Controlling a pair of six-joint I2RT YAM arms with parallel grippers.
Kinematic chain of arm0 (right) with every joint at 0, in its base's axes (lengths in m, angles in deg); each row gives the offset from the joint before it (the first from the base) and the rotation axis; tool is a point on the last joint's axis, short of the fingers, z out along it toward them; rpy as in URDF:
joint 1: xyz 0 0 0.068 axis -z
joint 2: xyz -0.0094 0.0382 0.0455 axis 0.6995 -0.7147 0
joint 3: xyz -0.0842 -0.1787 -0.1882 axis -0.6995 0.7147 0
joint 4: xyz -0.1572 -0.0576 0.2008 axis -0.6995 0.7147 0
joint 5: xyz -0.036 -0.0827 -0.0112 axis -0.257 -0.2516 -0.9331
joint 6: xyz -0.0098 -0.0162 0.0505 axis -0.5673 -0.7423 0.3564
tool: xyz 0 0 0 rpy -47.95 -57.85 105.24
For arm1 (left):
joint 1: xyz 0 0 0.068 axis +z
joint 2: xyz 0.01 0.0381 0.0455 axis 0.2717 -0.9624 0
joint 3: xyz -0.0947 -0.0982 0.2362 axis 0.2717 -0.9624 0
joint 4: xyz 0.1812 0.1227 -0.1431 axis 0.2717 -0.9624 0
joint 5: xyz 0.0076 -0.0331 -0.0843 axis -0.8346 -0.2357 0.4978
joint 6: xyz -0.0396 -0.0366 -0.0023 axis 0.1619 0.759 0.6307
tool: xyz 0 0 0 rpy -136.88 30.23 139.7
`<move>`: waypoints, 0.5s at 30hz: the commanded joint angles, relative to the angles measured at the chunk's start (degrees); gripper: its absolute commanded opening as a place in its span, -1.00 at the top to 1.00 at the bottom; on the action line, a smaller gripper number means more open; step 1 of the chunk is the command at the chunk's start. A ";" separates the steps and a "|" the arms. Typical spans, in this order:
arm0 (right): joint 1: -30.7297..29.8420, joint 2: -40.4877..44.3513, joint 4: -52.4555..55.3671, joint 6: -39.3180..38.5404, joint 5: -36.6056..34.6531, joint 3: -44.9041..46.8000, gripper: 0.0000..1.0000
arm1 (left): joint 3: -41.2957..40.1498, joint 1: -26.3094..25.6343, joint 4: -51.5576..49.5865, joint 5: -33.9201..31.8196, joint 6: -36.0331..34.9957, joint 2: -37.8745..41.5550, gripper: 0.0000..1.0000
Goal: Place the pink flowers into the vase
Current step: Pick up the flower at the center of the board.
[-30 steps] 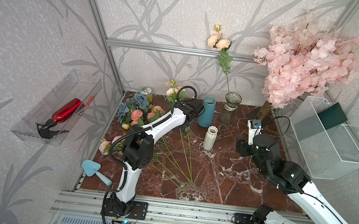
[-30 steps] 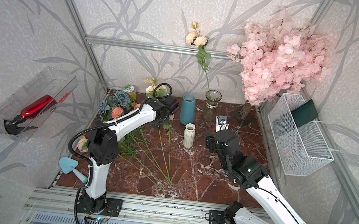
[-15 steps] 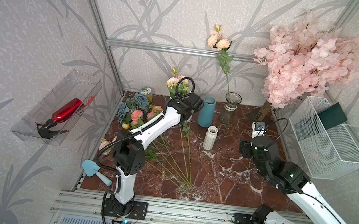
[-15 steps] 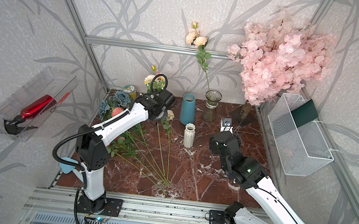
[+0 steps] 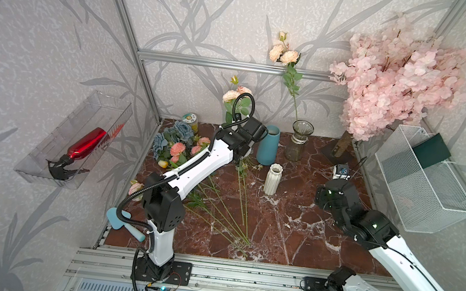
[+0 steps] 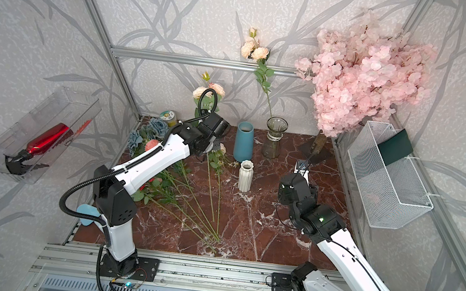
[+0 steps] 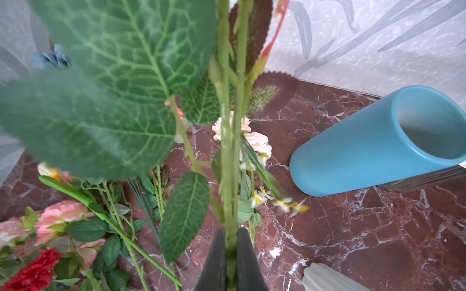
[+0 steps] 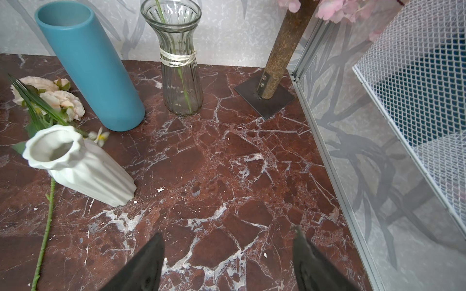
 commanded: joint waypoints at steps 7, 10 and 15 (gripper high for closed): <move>1.85 1.53 0.28 0.32 1.82 0.65 -0.58 | 0.21 -0.24 -0.76 -4.04 -0.22 2.13 1.00; 1.81 1.88 -0.09 0.35 2.23 1.12 -0.58 | -1.31 -0.24 -0.86 -4.03 0.91 2.61 1.00; 1.81 2.31 -0.17 0.33 2.05 1.16 -0.58 | -1.56 -0.37 0.29 -4.74 0.28 4.34 1.00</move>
